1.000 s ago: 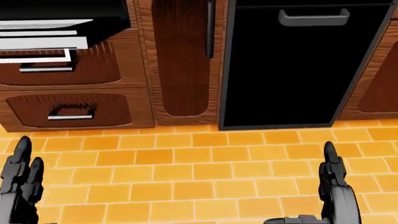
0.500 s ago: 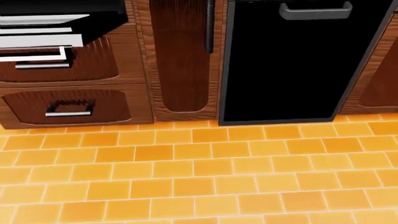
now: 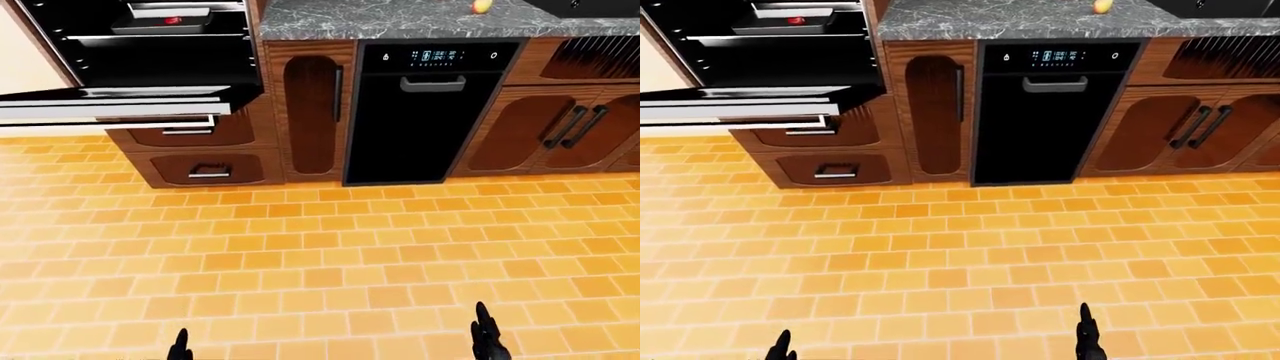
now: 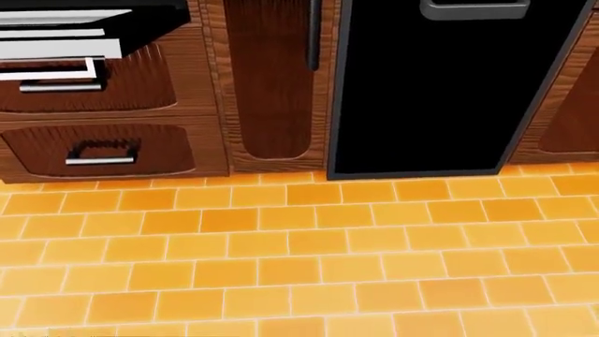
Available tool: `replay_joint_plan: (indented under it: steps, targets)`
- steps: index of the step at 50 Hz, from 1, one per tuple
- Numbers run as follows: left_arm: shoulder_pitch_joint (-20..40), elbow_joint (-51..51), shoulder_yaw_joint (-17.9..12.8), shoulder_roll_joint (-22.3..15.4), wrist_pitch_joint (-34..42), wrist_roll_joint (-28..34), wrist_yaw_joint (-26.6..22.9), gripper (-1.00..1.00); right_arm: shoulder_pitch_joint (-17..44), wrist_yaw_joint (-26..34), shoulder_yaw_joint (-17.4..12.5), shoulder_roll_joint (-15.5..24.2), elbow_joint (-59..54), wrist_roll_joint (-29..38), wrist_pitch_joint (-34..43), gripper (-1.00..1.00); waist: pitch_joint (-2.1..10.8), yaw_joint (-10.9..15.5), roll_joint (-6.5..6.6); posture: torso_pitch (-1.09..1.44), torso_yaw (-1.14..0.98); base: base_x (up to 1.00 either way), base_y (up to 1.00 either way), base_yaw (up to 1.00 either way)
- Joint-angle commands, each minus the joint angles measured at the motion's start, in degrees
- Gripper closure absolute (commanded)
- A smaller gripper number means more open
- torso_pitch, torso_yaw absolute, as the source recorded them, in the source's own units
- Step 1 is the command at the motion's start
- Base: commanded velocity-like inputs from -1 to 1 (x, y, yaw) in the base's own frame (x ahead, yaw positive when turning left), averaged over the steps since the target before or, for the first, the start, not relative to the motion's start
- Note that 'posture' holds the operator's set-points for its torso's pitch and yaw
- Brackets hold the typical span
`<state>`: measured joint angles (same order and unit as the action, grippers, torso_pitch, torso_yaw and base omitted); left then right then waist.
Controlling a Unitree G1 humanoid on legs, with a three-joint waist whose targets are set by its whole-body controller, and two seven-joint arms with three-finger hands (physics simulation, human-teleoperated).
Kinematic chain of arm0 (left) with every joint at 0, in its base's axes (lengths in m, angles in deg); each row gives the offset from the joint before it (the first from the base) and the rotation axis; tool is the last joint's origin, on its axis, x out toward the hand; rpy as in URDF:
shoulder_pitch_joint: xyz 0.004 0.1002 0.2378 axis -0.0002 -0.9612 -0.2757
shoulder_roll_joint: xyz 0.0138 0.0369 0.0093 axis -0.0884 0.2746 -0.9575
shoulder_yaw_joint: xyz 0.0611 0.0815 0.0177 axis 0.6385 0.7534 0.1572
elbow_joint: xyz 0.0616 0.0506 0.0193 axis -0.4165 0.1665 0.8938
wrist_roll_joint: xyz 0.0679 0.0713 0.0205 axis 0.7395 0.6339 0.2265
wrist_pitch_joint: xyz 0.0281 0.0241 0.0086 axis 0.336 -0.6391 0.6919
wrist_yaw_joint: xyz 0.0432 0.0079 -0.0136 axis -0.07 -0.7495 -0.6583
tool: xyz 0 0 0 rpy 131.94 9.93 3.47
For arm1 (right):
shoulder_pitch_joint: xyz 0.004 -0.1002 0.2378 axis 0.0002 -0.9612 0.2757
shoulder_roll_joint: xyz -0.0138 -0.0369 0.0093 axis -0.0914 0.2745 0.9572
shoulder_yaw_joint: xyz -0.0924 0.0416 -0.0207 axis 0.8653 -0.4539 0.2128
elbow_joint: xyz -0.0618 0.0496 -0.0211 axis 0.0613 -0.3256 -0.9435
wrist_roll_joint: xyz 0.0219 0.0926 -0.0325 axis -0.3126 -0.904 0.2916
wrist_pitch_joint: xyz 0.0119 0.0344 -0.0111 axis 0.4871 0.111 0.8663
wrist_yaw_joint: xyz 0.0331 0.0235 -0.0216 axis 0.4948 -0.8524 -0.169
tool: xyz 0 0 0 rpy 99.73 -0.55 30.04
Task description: Close the oven door.
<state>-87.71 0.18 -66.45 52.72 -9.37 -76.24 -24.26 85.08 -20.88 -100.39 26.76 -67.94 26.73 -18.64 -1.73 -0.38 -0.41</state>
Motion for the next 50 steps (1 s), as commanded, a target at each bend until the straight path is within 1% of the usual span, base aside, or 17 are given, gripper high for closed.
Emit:
replay_joint_plan:
  steps: [1,3,7,10,12,13,15,25,30,32,36,40,43,45,46,47,50]
  targets:
    - [0.3,-0.9,-0.3,-0.7,-1.5,-0.4,0.0,-1.00,0.1,-0.4,-0.4,0.7,0.7,-0.2,-1.3,-1.00,1.48,-0.1,0.29,0.00,0.00,0.00,0.23,0.00]
    - [0.2,-0.9,-0.3,-0.6,-1.6,-0.3,0.1,-1.00,0.0,-0.6,-0.4,0.8,0.7,0.1,-1.3,-1.00,0.21,-0.3,-0.29,0.00,0.00,0.00,0.27,0.00]
    - [0.2,-0.9,-0.3,-0.6,-1.5,0.0,0.4,-1.00,0.0,-0.4,-0.4,0.6,0.7,0.0,-1.2,-1.00,0.47,-0.2,0.47,0.00,0.00,0.00,0.31,0.00]
    - [0.2,-0.9,-0.3,-0.7,-1.4,0.0,0.4,-1.00,-0.1,-0.5,-0.4,0.5,0.8,0.0,-1.2,-1.00,0.05,-0.1,2.81,0.00,0.00,0.00,0.32,0.00]
    - [0.2,-0.9,-0.3,-0.6,-1.5,0.1,0.4,-1.00,-0.1,-0.5,-0.4,0.5,0.8,0.0,-1.2,-1.00,0.43,-0.1,5.80,0.00,0.00,0.00,0.32,0.00]
    - [0.2,-0.9,-0.3,-0.7,-1.5,0.2,0.5,-1.00,-0.1,-0.6,-0.4,0.5,0.8,0.0,-1.3,-1.00,0.18,0.4,3.56,0.00,0.00,0.00,0.32,0.00]
    - [0.2,-0.9,-0.3,-0.7,-1.4,0.3,0.6,-1.00,0.1,-0.6,-0.4,0.5,0.8,0.0,-1.2,-1.00,-0.35,0.4,3.64,0.00,0.00,0.00,0.31,0.00]
    - [0.2,-1.0,-0.2,-0.8,-1.5,0.3,0.7,-1.00,0.1,-0.7,-0.1,0.5,0.8,0.2,-1.1,-1.00,-0.42,0.0,-0.42,0.00,0.00,0.00,0.32,0.00]
    - [0.2,-1.0,-0.1,-0.7,-1.5,0.3,0.8,-1.00,0.2,-0.7,-0.1,0.6,0.8,0.3,-1.0,-1.00,-0.16,-0.1,-4.19,0.00,0.00,0.00,0.32,0.00]
    - [0.3,-1.0,-0.2,-0.7,-1.5,0.3,0.7,-1.00,0.2,-0.6,-0.2,0.6,0.8,0.3,-1.0,-1.00,-0.13,-0.7,-2.39,0.00,0.00,0.00,0.32,0.00]
    - [0.4,-1.0,-0.2,-0.7,-1.5,0.2,0.7,-1.00,0.3,-0.6,-0.1,0.5,0.8,0.3,-1.0,-1.00,0.22,-0.7,-2.87,0.00,0.00,0.00,0.32,0.00]
    - [0.4,-1.0,-0.2,-0.8,-1.4,0.2,0.6,-1.00,0.4,-0.6,-0.1,0.6,0.8,0.4,-0.9,-1.00,-0.46,-0.5,-0.63,0.00,0.00,0.00,0.32,0.00]
    - [0.4,-1.0,-0.2,-0.8,-1.4,0.2,0.6,-1.00,0.3,-0.6,-0.1,0.6,0.8,0.5,-1.0,-1.00,-0.26,-0.5,2.83,0.00,0.00,0.00,0.32,0.00]
    - [0.4,-1.0,-0.2,-0.8,-1.4,0.1,0.6,-1.00,0.3,-0.6,-0.1,0.6,0.8,0.5,-1.0,-1.00,1.04,0.1,7.43,0.00,0.00,0.00,0.32,0.00]
    - [0.4,-1.0,-0.3,-0.8,-1.4,0.1,0.5,-1.00,0.3,-0.6,-0.1,0.6,0.8,0.5,-1.0,-1.00,0.14,0.4,3.50,0.00,0.00,0.00,0.31,0.00]
    - [0.4,-1.0,-0.2,-0.8,-1.4,0.1,0.5,-1.00,0.3,-0.7,-0.1,0.6,0.8,0.6,-1.0,-1.00,-0.05,0.4,4.37,0.00,0.00,0.00,0.34,0.00]
    - [0.3,-1.0,-0.2,-0.8,-1.5,0.2,0.6,-1.00,0.2,-0.8,0.0,0.5,0.8,0.7,-1.0,-1.00,0.01,0.6,2.83,0.00,0.00,0.00,0.35,0.00]
